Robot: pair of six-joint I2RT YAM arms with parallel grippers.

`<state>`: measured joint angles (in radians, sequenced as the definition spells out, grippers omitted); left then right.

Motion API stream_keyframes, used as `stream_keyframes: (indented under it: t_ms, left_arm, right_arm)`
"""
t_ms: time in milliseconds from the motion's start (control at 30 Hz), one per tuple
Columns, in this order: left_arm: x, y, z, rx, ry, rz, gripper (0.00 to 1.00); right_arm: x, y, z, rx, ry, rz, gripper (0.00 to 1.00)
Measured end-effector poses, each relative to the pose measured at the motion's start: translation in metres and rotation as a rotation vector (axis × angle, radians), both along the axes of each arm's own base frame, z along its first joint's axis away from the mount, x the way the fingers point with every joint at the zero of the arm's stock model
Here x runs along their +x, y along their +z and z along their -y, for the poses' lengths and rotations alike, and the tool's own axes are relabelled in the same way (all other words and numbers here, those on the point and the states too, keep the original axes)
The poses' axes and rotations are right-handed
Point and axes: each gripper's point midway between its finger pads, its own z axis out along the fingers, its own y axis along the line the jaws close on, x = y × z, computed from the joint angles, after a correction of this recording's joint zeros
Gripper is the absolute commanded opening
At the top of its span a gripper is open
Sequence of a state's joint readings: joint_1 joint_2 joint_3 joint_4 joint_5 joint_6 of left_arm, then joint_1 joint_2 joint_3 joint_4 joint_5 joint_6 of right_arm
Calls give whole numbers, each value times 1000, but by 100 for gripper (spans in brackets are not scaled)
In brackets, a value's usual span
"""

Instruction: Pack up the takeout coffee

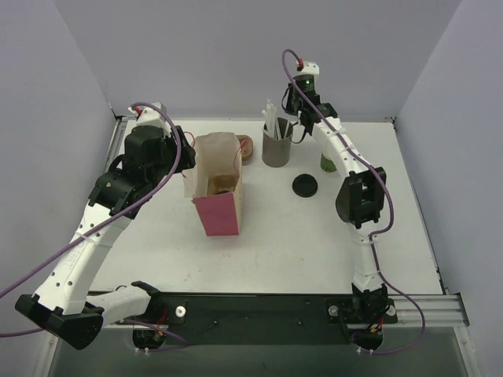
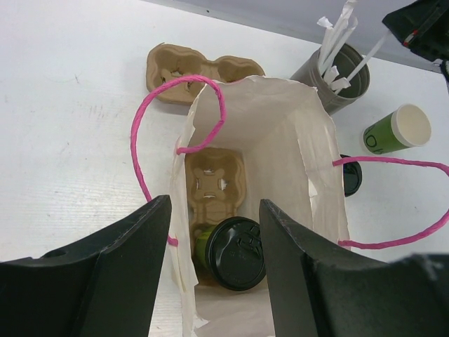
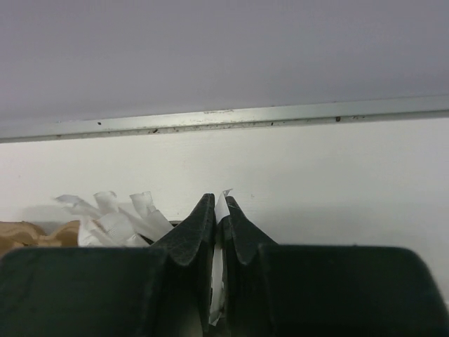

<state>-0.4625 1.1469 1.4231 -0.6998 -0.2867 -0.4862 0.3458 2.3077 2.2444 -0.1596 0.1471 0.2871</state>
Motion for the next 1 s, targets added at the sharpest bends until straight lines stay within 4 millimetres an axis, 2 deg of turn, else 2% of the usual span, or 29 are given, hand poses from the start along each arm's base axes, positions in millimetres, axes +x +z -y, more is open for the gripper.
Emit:
stream_keyframes:
  t_ms: [233, 500, 767, 1000]
  left_arm:
    - [0, 0, 0, -2, -2, -1, 63]
    - [-1, 0, -2, -3, 0, 0, 63]
    - [-3, 3, -5, -8, 5, 11, 63]
    - [-8, 2, -7, -9, 8, 1, 64]
  right_arm:
    - [-28, 76, 8, -40, 17, 121, 0]
    - [-66, 149, 9, -55, 28, 247, 0]
    - [-114, 221, -10, -66, 76, 384, 0]
    - [-173, 298, -35, 33, 158, 551, 0]
